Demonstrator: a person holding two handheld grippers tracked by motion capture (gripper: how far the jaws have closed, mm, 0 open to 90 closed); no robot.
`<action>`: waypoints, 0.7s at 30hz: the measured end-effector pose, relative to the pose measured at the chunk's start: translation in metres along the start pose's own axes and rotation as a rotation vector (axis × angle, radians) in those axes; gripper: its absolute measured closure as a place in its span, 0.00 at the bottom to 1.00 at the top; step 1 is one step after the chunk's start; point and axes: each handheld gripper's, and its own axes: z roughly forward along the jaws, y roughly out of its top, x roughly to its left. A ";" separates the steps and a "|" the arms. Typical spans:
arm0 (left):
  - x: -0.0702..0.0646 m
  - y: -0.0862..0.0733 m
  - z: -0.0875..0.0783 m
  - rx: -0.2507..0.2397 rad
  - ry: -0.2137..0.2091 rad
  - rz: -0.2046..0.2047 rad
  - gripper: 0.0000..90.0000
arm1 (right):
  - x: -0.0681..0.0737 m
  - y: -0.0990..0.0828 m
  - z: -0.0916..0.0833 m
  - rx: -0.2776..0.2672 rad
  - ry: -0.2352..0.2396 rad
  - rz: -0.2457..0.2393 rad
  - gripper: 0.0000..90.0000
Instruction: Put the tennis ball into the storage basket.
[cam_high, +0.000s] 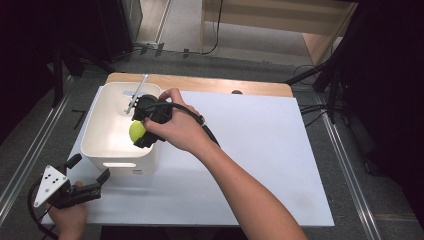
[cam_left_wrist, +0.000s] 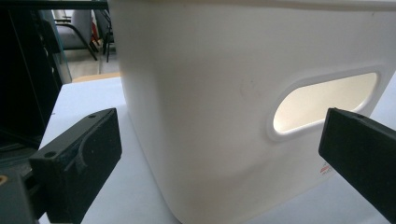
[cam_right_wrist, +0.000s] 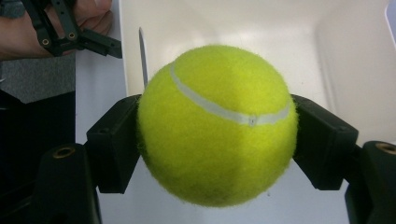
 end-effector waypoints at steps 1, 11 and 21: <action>0.000 0.000 0.000 0.000 0.000 0.000 0.00 | 0.000 0.001 0.002 0.001 0.000 0.000 0.26; 0.000 0.000 0.000 -0.002 0.000 0.000 0.00 | 0.002 0.007 0.014 0.014 0.002 -0.012 0.26; 0.001 0.000 0.000 -0.003 -0.001 -0.003 0.00 | 0.002 0.008 0.025 0.028 0.006 -0.022 0.26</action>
